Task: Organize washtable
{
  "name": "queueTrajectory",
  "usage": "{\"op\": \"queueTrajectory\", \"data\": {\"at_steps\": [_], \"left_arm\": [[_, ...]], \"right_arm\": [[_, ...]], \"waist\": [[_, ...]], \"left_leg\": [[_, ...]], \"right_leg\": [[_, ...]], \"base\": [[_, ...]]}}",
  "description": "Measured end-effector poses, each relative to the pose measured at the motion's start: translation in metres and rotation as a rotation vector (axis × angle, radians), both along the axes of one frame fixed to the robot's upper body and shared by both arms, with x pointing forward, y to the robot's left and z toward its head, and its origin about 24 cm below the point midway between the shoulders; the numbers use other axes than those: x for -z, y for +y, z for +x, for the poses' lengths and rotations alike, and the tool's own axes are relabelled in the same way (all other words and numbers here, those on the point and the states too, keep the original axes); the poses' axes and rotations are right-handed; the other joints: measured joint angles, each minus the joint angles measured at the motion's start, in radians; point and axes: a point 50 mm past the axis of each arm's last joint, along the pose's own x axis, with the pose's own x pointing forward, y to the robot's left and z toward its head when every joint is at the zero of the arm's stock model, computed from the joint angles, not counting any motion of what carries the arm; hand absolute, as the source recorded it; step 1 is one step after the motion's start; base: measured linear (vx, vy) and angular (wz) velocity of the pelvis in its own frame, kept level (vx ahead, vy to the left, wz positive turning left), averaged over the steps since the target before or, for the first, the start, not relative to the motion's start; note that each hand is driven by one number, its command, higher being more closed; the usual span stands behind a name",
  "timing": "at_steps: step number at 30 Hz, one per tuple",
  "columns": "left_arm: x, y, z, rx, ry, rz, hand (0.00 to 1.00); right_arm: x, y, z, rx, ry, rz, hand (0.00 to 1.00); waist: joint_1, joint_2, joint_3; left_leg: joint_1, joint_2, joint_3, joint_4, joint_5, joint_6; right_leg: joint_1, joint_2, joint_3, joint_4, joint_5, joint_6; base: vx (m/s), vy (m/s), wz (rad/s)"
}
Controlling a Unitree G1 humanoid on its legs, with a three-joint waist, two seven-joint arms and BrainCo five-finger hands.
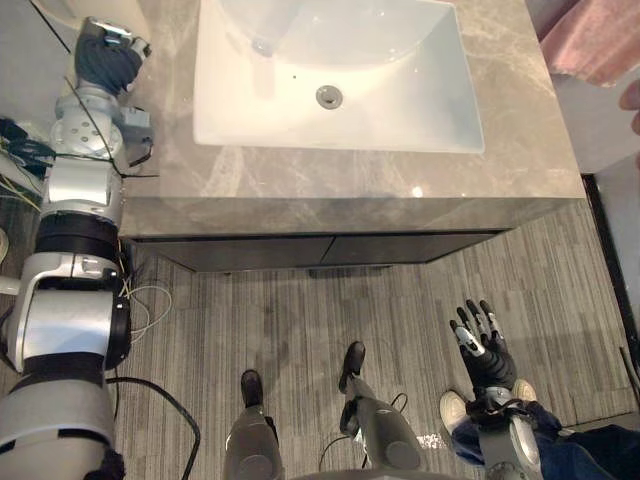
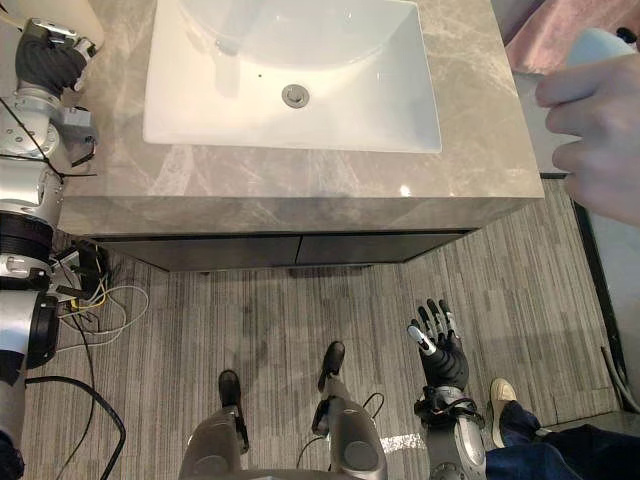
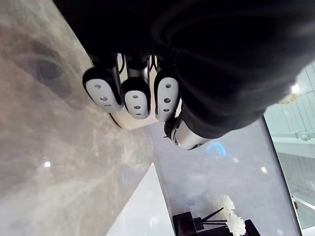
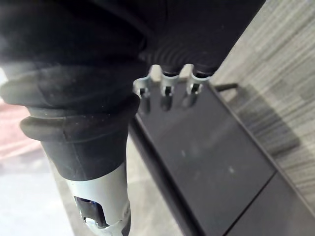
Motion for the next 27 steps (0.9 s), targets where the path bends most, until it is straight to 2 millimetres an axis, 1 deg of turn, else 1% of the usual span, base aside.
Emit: {"op": "queueTrajectory", "data": {"at_steps": [2,4,8,11,16,22,27], "left_arm": [[-0.001,0.0,0.0,-0.004,-0.006,-0.003,1.0],[-0.003,0.002,-0.002,-0.015,-0.026,-0.012,1.0],[-0.003,0.002,-0.002,-0.016,-0.031,-0.014,1.0],[-0.006,0.005,-0.004,-0.022,-0.046,-0.007,1.0],[-0.021,0.01,-0.01,-0.034,-0.095,-0.007,1.0],[-0.044,0.005,-0.012,-0.028,-0.151,-0.005,1.0],[-0.051,0.002,-0.011,-0.031,-0.15,0.008,1.0]], "right_arm": [[-0.002,0.0,0.0,0.0,-0.007,-0.001,0.0],[-0.007,0.0,0.002,-0.002,-0.032,-0.006,0.0],[-0.008,0.0,0.002,0.001,-0.039,-0.008,0.0],[-0.008,0.0,0.002,0.002,-0.039,-0.008,0.0],[-0.009,-0.001,0.002,0.005,-0.044,-0.009,0.0],[-0.01,0.0,0.003,0.005,-0.051,-0.009,0.0],[-0.012,0.001,0.003,0.001,-0.061,-0.01,0.0]], "waist": [[0.0,0.0,0.0],[-0.002,0.0,0.004],[-0.002,-0.001,0.005],[-0.003,-0.004,0.016],[-0.005,-0.005,0.027],[-0.005,-0.007,0.039],[-0.022,-0.007,0.04]], "left_leg": [[-0.007,0.0,0.002,0.0,0.0,0.0],[-0.008,0.0,0.003,0.0,0.0,0.0],[-0.01,0.001,0.004,0.004,-0.003,0.0],[-0.024,0.014,0.007,0.033,-0.019,0.0],[-0.049,0.018,0.006,0.051,-0.023,-0.005],[-0.076,0.025,0.006,0.056,-0.024,-0.007],[-0.077,0.028,0.006,0.056,-0.024,-0.007]], "right_leg": [[-0.008,0.0,0.002,0.0,0.001,0.001],[-0.01,0.0,0.003,0.0,0.002,0.003],[-0.011,0.0,0.004,0.0,0.002,0.003],[-0.013,0.002,0.008,0.0,0.002,0.003],[-0.031,0.009,0.009,0.0,0.003,0.004],[-0.056,0.015,0.01,0.0,0.009,0.008],[-0.057,0.016,0.013,0.0,0.016,0.01]], "base": [[0.02,0.009,-0.01],[0.05,0.018,-0.01],[0.01,0.004,0.0],[0.01,0.008,-0.03],[0.01,0.004,0.0],[0.03,0.011,-0.01],[0.04,0.029,0.0]]}}
